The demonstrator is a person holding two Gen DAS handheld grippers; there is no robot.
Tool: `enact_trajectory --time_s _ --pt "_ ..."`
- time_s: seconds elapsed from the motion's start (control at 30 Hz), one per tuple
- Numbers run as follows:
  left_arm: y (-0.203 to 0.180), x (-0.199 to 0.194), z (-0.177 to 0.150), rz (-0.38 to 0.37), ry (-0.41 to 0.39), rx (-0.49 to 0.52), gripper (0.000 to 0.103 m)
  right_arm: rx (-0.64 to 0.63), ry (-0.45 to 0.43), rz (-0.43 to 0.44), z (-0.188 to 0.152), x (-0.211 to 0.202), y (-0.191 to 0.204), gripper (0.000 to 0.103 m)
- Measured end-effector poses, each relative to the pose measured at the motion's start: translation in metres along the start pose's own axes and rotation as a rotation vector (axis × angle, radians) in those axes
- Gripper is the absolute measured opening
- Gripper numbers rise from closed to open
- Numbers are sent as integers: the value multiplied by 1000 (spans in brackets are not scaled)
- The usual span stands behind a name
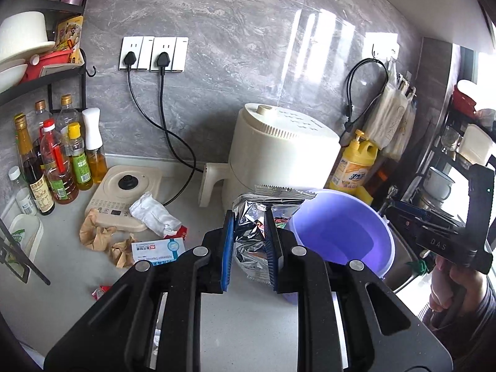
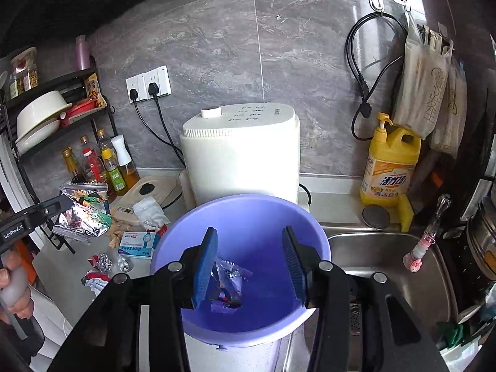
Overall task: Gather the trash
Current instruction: 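Carry the foil bag over the lavender bucket and open the right tool, then withdraw the right tool from the bucket back to the counter trash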
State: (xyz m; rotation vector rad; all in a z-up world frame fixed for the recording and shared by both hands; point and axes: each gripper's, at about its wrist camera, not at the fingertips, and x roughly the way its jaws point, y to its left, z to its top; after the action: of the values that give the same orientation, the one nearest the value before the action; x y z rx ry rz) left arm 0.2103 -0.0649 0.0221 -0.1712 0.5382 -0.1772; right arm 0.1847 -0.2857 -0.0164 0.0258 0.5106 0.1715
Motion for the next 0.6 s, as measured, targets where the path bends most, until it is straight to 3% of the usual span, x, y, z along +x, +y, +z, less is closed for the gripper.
enact_trajectory --time_s 0.5,0.53,0.6 --pt "-95 49 17 -250 27 121 19 112 -6 -131 -29 -49 -65 44" --pt "-100 53 16 -288 40 121 21 119 -7 -138 -31 -52 -68 45" --pt "-111 60 16 -314 58 131 50 134 -12 -151 -35 -59 -74 50"
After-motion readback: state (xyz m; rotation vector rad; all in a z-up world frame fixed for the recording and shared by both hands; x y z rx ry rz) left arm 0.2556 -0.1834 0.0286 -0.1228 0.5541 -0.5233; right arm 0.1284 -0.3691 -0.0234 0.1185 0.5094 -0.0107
